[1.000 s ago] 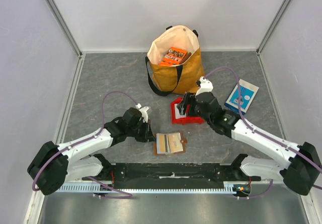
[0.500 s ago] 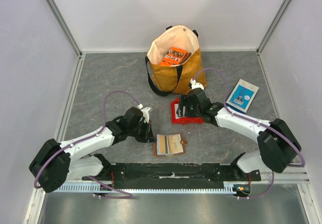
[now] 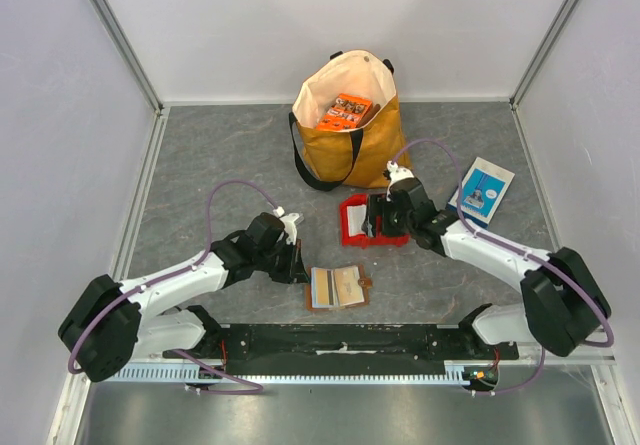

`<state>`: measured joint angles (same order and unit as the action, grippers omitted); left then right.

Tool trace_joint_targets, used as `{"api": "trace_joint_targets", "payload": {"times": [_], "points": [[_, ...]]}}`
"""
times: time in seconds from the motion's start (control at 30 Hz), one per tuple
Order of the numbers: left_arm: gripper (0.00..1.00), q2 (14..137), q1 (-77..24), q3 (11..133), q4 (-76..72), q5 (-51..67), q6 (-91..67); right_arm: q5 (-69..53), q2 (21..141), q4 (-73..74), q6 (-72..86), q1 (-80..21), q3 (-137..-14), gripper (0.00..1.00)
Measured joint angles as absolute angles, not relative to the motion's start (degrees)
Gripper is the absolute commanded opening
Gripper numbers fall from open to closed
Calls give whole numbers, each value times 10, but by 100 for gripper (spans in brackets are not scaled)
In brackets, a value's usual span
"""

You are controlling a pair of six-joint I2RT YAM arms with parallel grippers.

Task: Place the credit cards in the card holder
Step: Move the storage box to the center of the board.

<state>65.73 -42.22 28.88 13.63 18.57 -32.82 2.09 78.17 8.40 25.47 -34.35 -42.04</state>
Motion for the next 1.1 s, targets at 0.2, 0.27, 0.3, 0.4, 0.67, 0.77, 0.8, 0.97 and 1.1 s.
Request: {"api": "trace_joint_targets", "payload": {"times": [0.2,0.27,0.3,0.4,0.67,0.77,0.8,0.97,1.1], "points": [[2,656,-422,289,137,186,-327,7,722,91,195,-333,-388,82],[2,654,-422,289,137,186,-327,9,700,100,182,-320,-377,83],[2,653,-422,289,137,186,-326,11,694,105,178,-311,-375,83],[2,648,-422,289,139,186,-326,11,691,109,171,-281,-376,84],[2,636,-422,289,143,186,-324,-8,729,109,149,-178,-391,83],[2,635,-422,288,143,186,-324,-39,743,108,145,-162,-395,83],[2,635,-422,288,143,186,-324,-56,745,107,143,-160,-395,84],[2,635,-422,286,142,186,-324,-139,746,90,143,-160,-395,87],[2,635,-422,284,140,186,-324,-168,746,77,142,-160,-395,89]]}}
